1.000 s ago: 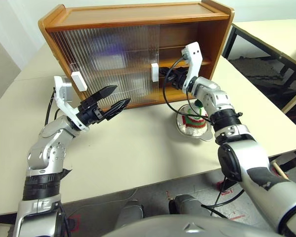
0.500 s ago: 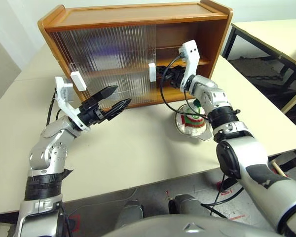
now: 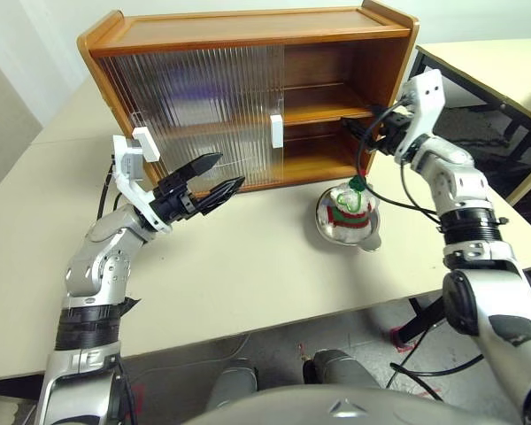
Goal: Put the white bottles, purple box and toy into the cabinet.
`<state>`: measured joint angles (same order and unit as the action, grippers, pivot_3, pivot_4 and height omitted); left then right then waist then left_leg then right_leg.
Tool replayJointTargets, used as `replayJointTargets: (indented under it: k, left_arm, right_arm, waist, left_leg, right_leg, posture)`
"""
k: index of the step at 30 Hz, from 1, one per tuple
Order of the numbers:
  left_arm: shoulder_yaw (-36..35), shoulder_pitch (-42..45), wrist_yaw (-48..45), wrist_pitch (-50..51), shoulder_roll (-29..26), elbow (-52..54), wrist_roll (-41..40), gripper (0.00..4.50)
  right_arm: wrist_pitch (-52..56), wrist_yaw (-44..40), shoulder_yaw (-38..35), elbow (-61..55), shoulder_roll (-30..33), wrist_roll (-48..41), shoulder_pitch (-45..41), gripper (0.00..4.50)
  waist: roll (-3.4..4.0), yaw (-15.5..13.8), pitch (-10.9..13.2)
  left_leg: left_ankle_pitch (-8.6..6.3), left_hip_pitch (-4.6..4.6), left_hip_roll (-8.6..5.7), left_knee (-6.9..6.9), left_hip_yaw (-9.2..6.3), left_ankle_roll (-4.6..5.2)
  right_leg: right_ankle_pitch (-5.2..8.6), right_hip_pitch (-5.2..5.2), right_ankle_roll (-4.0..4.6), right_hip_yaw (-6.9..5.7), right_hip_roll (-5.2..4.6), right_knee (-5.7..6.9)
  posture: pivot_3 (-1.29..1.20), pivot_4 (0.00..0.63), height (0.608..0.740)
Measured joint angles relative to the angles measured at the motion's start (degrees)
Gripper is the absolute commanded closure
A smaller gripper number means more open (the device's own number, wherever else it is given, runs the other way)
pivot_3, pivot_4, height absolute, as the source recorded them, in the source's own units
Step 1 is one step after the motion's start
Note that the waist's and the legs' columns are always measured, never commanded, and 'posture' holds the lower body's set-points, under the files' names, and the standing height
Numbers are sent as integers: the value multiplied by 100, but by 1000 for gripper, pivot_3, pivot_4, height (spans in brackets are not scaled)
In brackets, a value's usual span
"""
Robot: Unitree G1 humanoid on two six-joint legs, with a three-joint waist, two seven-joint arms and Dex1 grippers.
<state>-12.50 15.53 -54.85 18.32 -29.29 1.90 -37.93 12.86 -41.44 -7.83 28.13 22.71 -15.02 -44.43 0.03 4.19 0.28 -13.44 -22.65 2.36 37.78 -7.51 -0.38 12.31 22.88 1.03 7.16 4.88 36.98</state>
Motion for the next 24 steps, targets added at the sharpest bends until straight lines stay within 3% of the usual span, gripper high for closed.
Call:
replayJointTargets:
  k: [9,19,24]
  left_arm:
    - [-16,-2,-44,-14,-16,-30,-2,0]
    - [-31,-32,-45,-17,-34,-37,-1,0]
    - [-31,-33,-43,-17,-58,-37,-2,0]
  right_arm:
    - [463,-759,-226,-1426,643,-688,1534,43]
    - [1233,-1225,-337,-2547,1031,-1386,3086,43]
    - [1330,-1282,-289,-2640,1022,-1415,3253,43]
  waist:
    - [-2,25,5]
    - [-3,40,10]
    - [1,48,12]
  left_leg:
    - [-7,81,-8,-1,15,-12]
    - [-31,70,-5,-10,10,-52]
    - [-41,52,-1,-11,3,-69]
  right_leg:
    - [14,-84,-19,-2,18,-3]
    - [23,-85,-19,-3,19,-38]
    - [29,-79,-28,2,18,-67]
  posture:
    - [-118,6,740]
    - [-114,14,740]
    - [-111,16,740]
